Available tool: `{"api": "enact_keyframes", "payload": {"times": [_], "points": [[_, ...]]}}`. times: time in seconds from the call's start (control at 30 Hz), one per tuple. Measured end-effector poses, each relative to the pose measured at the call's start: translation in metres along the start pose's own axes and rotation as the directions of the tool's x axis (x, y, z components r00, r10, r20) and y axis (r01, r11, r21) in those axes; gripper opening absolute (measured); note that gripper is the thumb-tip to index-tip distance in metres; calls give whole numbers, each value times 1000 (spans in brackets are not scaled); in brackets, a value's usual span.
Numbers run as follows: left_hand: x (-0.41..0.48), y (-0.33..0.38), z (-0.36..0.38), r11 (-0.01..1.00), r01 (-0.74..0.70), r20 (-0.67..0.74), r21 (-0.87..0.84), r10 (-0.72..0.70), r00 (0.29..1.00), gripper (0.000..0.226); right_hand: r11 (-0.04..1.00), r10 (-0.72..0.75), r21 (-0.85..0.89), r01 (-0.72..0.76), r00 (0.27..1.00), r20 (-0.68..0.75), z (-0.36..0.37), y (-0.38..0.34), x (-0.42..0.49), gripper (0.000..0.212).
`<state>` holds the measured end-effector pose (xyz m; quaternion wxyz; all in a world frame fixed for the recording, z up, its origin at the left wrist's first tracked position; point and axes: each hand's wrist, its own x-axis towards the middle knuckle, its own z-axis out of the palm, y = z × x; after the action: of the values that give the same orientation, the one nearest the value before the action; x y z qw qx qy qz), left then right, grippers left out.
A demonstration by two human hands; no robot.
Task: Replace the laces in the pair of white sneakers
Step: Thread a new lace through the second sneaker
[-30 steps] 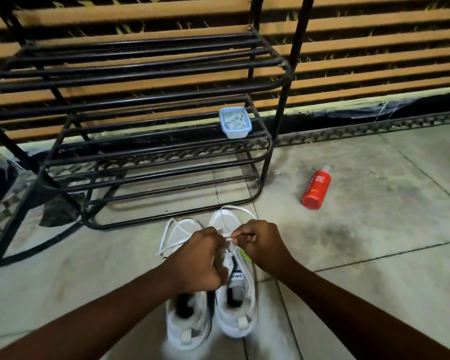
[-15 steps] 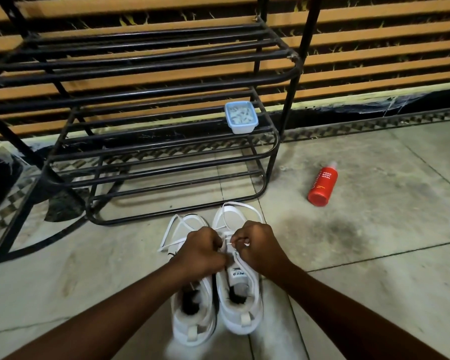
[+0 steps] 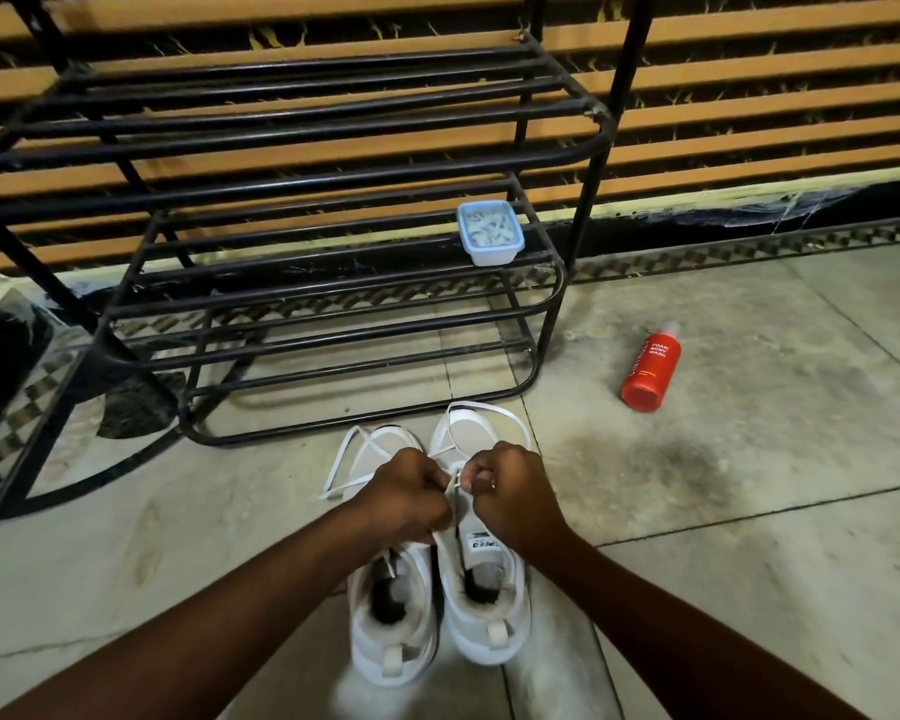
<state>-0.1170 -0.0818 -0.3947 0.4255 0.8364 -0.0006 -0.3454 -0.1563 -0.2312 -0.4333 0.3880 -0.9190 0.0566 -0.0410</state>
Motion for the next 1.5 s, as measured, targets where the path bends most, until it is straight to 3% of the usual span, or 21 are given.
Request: {"api": "enact_keyframes", "payload": {"times": [0.13,0.3,0.4,0.47,0.6,0.83,1.03,1.13,1.3,1.43,1.5], "points": [[0,-1,-1,999,9,28,-32,-8,1000,33,993,97,-68,-96,995,11,4,-5,-3,19],[-1,-2,-1,998,19,27,-61,-17,999,32,928,370,43,-371,929,22,4,-12,7,13],[-2,-2,-1,998,13,27,-62,-12,1000,30,914,405,20,-405,914,14,5,-15,9,11],[-3,-2,-2,999,10,35,-50,-8,999,29,926,377,-10,-377,926,20,8,-16,7,12],[-3,0,-1,1000,13,55,-14,-12,998,32,965,193,-186,-186,981,24,12,-13,0,13],[3,4,4,995,18,-29,-99,-21,999,7,991,126,53,-124,991,-35,8,-10,-3,19],[9,7,10,946,-96,-183,308,158,970,10,987,67,153,-45,987,-143,7,-5,-5,19],[16,11,8,900,-142,-125,411,210,970,15,983,18,186,7,991,-133,5,4,-8,17],[23,9,4,772,-190,-41,606,269,962,26,959,-248,62,275,928,-279,7,29,-31,20],[20,5,0,665,-243,-28,706,369,929,17,949,-310,-1,316,929,-202,14,47,-44,30],[16,7,-4,581,-254,-50,774,455,889,28,953,-299,-8,303,936,-187,15,48,-46,31]]}}
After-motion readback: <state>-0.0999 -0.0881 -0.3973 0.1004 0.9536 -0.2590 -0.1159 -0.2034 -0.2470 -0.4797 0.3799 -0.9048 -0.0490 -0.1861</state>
